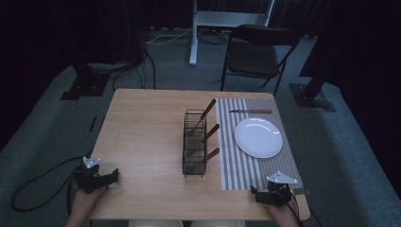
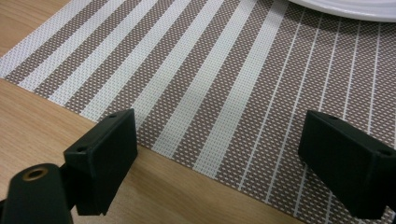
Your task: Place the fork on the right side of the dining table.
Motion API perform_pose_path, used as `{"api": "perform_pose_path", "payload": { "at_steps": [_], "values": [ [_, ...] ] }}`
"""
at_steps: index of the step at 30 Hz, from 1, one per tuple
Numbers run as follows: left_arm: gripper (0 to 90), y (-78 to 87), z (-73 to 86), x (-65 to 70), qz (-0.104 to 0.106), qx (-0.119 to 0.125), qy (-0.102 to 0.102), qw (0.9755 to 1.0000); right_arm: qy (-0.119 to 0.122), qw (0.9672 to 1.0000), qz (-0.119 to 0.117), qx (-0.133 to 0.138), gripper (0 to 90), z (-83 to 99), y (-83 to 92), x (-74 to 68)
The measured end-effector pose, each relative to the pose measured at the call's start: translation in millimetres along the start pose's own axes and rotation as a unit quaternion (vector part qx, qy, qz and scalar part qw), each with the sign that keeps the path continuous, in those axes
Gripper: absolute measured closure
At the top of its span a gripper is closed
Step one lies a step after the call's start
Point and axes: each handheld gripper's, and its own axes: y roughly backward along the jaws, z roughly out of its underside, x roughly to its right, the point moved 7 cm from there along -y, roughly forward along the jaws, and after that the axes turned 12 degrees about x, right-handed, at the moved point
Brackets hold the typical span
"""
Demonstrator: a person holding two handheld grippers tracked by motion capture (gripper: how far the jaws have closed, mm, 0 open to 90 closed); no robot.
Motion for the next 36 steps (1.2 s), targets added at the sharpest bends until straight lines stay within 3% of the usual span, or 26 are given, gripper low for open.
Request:
{"api": "perform_pose_path", "payload": {
  "at_steps": [25,28,36],
  "values": [
    [0.3,1.5,1.1,-1.5,-0.001,0.0,0.001,1.0,-0.001,0.9997,0.0,-0.024,12.7,0.0,4.9,-1.8],
    [0.3,1.5,1.1,-1.5,-0.001,0.0,0.002,1.0,-0.014,0.9995,-0.011,-0.027,13.1,-0.8,6.7,-4.5],
    [0.2,1.5,1.1,-1.5,-0.001,0.0,0.001,1.0,-0.011,0.9989,-0.03,-0.033,13.6,-4.5,8.0,-18.5]
  ]
}}
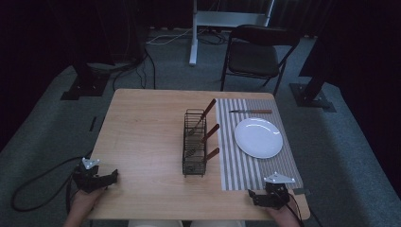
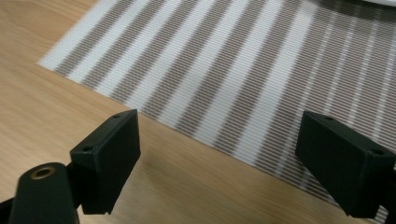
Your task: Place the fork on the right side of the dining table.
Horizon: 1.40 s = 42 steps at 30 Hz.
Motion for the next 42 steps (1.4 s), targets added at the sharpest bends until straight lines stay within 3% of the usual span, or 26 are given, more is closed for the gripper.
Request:
{"api": "perform_pose_path", "payload": {
  "at_steps": [5,11,18,22,31,38,42],
  "values": [
    [0.2,0.0,0.0,0.0,0.0,0.0,0.0,1.0,0.018,0.9995,-0.025,0.001,14.4,-9.9,-1.1,-19.5],
    [0.3,0.0,0.0,0.0,0.0,0.0,0.0,1.0,0.01,0.9986,-0.049,0.019,14.4,-23.7,1.4,-37.0],
    [0.3,0.0,0.0,0.0,0.0,0.0,0.0,1.0,0.019,0.9968,-0.064,0.044,14.4,-42.2,5.4,-57.2],
    [0.3,0.0,0.0,0.0,0.0,0.0,0.0,1.0,0.022,0.9954,-0.066,0.065,14.5,-54.1,8.3,-66.9],
    [0.3,0.0,0.0,0.0,0.0,0.0,0.0,1.0,0.007,0.991,-0.05,0.124,14.5,-87.2,17.3,-87.1],
    [0.3,0.0,0.0,0.0,0.0,0.0,0.0,1.0,-0.004,0.9852,-0.051,0.164,15.6,-111.8,18.1,-104.8],
    [0.3,0.0,0.0,0.0,0.0,0.0,0.0,1.0,-0.014,0.9818,-0.04,0.185,16.4,-123.1,16.3,-110.5]
  ]
}}
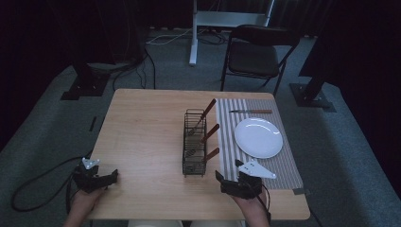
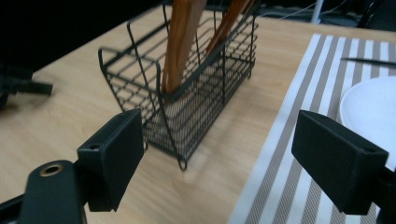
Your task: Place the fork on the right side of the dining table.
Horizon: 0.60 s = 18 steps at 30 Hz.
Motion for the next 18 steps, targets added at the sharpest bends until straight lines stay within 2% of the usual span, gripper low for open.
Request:
{"api": "perform_pose_path", "payload": {
  "at_steps": [2,3,8,13,18],
  "values": [
    [0.3,0.0,0.0,0.0,0.0,0.0,0.0,1.0,-0.006,0.9999,0.007,0.009,18.0,-3.7,-2.9,-2.2],
    [0.3,0.0,0.0,0.0,0.0,0.0,0.0,1.0,-0.005,0.9998,0.012,0.018,22.6,-5.8,-3.7,-3.2],
    [0.3,0.0,0.0,0.0,0.0,0.0,0.0,1.0,-0.011,0.9988,0.026,0.039,26.8,-14.0,-8.9,-8.4],
    [0.3,0.0,0.0,0.0,0.0,0.0,0.0,1.0,-0.024,0.9984,0.025,0.045,29.8,-18.9,-16.3,-12.7],
    [0.3,0.0,0.0,0.0,0.0,0.0,0.0,1.0,-0.032,0.9981,0.017,0.049,39.5,-22.2,-23.7,-17.3]
  ]
}}
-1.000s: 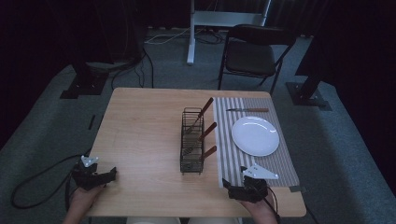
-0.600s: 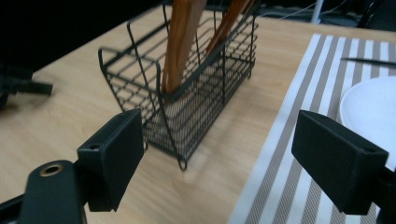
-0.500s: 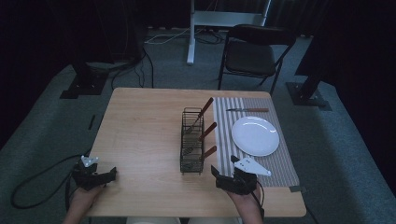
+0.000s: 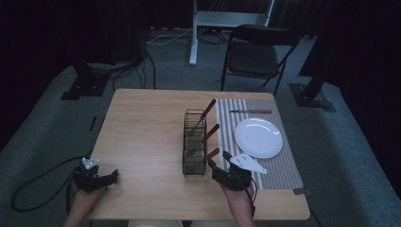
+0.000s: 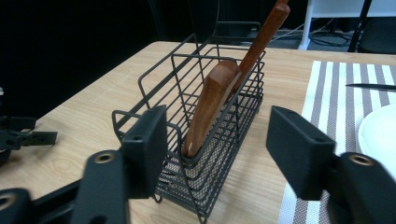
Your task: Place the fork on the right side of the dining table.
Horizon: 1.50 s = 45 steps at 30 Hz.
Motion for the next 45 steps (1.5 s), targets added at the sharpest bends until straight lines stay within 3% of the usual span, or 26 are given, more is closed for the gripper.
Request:
{"api": "perform_pose_path", "payload": {
  "at_steps": [8,20,27,28,34,37,38,39,40,41,42,45],
  "values": [
    [0.3,0.0,0.0,0.0,0.0,0.0,0.0,1.0,-0.006,0.9999,0.0,-0.014,56.9,7.1,-12.8,-4.1],
    [0.3,0.0,0.0,0.0,0.0,0.0,0.0,1.0,-0.036,0.999,0.011,-0.026,61.3,16.1,-22.2,-5.1],
    [0.3,0.0,0.0,0.0,0.0,0.0,0.0,1.0,-0.036,0.9988,0.017,-0.029,66.7,21.3,-22.3,-6.5],
    [0.3,0.0,0.0,0.0,0.0,0.0,0.0,1.0,-0.032,0.9988,0.016,-0.032,72.2,23.0,-23.2,-7.7],
    [0.3,0.0,0.0,0.0,0.0,0.0,0.0,1.0,-0.041,0.9985,0.008,-0.036,84.2,23.5,-25.9,-7.6],
    [0.3,0.0,0.0,0.0,0.0,0.0,0.0,1.0,-0.048,0.9983,0.01,-0.033,84.4,22.7,-26.1,-4.6],
    [0.3,0.0,0.0,0.0,0.0,0.0,0.0,1.0,-0.059,0.9976,0.011,-0.034,77.8,22.8,-26.6,-2.1],
    [0.3,0.0,0.0,0.0,0.0,0.0,0.0,1.0,-0.059,0.9976,0.011,-0.034,77.8,22.8,-26.6,-2.1],
    [0.3,0.0,0.0,0.0,0.0,0.0,0.0,1.0,-0.063,0.9974,0.016,-0.031,62.7,22.1,-26.5,-0.1],
    [0.3,0.0,0.0,0.0,0.0,0.0,0.0,1.0,-0.063,0.9974,0.016,-0.031,62.7,22.1,-26.5,-0.1],
    [0.3,0.0,0.0,0.0,0.0,0.0,0.0,1.0,-0.072,0.9968,0.024,-0.025,53.2,20.0,-27.4,3.2],
    [0.3,0.0,0.0,0.0,0.0,0.0,0.0,1.0,-0.085,0.9959,0.024,-0.021,50.1,15.5,-32.5,7.7]
  ]
}}
